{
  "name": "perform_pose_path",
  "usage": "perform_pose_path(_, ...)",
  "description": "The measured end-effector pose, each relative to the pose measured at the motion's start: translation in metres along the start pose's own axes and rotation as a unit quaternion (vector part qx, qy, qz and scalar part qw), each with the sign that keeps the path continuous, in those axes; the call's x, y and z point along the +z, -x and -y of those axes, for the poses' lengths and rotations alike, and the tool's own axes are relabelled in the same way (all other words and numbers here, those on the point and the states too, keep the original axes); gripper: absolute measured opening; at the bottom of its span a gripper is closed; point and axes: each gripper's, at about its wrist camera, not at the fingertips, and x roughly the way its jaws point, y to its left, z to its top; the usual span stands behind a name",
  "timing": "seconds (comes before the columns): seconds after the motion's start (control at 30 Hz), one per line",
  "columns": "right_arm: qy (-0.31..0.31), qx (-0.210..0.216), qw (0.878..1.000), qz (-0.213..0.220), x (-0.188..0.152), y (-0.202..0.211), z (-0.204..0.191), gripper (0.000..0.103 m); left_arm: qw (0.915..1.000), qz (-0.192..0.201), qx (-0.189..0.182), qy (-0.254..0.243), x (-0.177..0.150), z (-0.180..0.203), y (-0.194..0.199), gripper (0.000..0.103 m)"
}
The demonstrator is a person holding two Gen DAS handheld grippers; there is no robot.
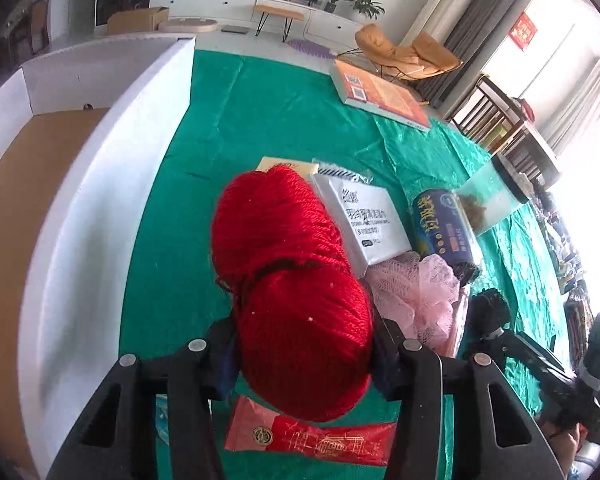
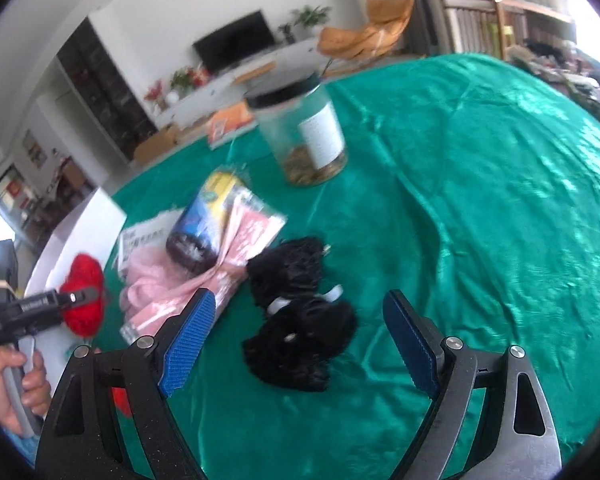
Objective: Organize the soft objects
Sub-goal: 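Carry the yarn ball with the left tool into the white box while the right tool drops the scrunchies there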
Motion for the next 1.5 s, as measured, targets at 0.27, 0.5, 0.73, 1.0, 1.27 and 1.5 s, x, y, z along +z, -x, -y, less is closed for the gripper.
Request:
perform_pose_path(0.27,0.042,-0.071,0.995,-0.057,0.003,-0.037,0.004,0.035,0.9988,0.039,-0.024,-0.018,0.011,-0.007,0.055,0.051)
perform_pose_path(0.5,-0.005,-0.110,0.994,0.009,0.027,0.006,0.028,0.035,0.9978,0.054,-0.032,-0.019,0.012,-0.025,0.088,0.051)
perform_pose_path(0.73,0.030,-0.092,0.995,0.022,0.034,0.018,-0.002,0.035,0.9971,0.073,-0.020,0.005,0.008,-0.063,0.120,0.051)
perform_pose_path(1.0,0.077,-0.030,0.996,0.031,0.034,0.030,-0.078,0.035,0.9943,0.100,0.008,0.035,-0.003,-0.118,0.163,0.051)
perform_pose_path(1.27,0.157,0.103,0.982,0.034,0.033,0.054,-0.222,0.035,0.9898,0.109,0.062,0.068,-0.020,-0.180,0.188,0.051)
perform_pose_path(1.5,0.213,0.216,0.953,-0.016,0.012,0.041,-0.350,0.036,0.9816,0.103,0.139,0.081,-0.047,-0.220,0.191,0.061)
